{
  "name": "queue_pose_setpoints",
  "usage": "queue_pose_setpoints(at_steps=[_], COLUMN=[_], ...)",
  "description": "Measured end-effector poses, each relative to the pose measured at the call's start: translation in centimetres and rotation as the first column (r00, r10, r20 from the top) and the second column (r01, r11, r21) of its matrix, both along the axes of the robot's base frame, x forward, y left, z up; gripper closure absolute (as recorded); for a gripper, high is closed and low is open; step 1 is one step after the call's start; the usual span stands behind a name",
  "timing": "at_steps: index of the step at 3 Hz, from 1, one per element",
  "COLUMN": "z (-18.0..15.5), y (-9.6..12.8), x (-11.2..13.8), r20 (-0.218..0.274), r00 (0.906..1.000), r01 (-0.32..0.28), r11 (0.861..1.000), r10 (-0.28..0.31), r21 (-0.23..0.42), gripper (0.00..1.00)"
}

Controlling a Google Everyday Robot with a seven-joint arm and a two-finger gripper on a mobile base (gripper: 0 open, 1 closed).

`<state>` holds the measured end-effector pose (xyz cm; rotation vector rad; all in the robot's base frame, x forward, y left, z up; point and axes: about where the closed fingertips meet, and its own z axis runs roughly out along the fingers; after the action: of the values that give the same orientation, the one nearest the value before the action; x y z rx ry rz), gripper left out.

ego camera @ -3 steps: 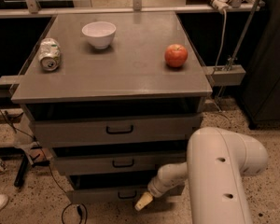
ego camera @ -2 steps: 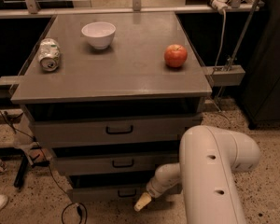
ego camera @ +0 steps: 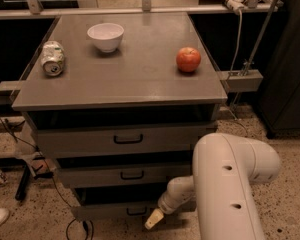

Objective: Open bottom drawer

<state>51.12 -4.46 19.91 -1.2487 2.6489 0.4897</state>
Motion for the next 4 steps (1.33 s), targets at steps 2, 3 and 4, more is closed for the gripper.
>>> queue_pose_setpoints(at_steps=[2, 3, 4], z=[0.3, 0.7, 1.0], y=[-0.8, -2.9, -3.0], x=[-1.3, -4.0, -4.1], r20=[-0.012, -0.021, -0.021], r00=[0.9994, 0.9967, 0.9963], r01=[0.032, 0.078, 0.083], r11=[0.999, 0.997, 0.996], r10=[-0.032, -0.078, -0.083], r21=[0.004, -0.010, -0.011], gripper=[0.00, 0.00, 0.00])
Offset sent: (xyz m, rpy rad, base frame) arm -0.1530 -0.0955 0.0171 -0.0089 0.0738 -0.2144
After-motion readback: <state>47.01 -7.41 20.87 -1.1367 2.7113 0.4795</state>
